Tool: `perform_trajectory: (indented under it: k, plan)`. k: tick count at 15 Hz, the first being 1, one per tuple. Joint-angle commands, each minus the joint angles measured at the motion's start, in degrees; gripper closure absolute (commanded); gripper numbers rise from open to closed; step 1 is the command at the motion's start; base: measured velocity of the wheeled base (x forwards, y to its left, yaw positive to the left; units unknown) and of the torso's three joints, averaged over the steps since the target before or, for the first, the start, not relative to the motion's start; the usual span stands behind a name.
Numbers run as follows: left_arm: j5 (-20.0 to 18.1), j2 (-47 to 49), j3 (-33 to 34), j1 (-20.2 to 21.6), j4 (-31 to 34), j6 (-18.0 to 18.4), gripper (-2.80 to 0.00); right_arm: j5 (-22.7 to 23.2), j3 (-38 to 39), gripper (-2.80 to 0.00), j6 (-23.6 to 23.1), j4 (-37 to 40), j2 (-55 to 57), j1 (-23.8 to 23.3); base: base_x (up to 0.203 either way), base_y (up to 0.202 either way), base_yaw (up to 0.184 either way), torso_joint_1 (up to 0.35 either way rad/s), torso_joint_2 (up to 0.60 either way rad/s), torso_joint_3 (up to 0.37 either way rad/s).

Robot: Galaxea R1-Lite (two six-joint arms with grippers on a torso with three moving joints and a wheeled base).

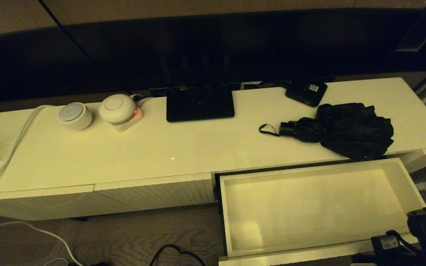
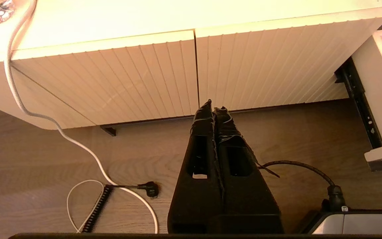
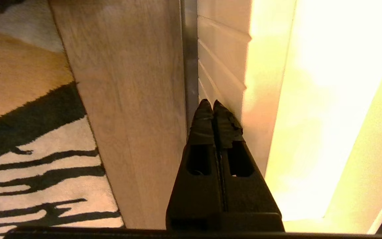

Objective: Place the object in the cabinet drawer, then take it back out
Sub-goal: Close the drawer

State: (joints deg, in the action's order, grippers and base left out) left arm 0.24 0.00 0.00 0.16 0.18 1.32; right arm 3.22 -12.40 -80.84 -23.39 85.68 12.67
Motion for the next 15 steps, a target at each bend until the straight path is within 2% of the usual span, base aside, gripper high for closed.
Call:
perform_trajectory:
  k: [1, 6, 10, 14, 15]
  plan:
    - [0.0, 0.0, 0.2, 0.0, 0.0, 0.0, 0.0, -0.5, -0.6, 0.0, -0.5, -4.0, 3.8, 0.0, 0.0, 0.0, 0.0, 0.0, 0.0, 0.0]
    - [0.0, 0.0, 0.2, 0.0, 0.0, 0.0, 0.0, -2.2, -1.8, 0.0, -0.5, -12.7, 7.9, 0.0, 0.0, 0.0, 0.0, 0.0, 0.0, 0.0]
    - [0.0, 0.0, 0.2, 0.0, 0.0, 0.0, 0.0, -2.5, -7.2, 0.0, -0.5, -13.6, 9.0, -0.9, 0.0, 0.0, 0.0, 0.0, 0.0, 0.0]
    - [0.0, 0.0, 0.2, 0.0, 0.0, 0.0, 0.0, -5.4, -12.4, 0.0, -0.1, -13.5, 10.7, -1.4, 0.0, 0.0, 0.0, 0.0, 0.0, 0.0]
    - [0.0, 0.0, 0.2, 0.0, 0.0, 0.0, 0.0, -5.5, -13.7, 0.0, 1.2, -13.5, 11.7, -1.5, 0.0, 0.0, 0.0, 0.0, 0.0, 0.0]
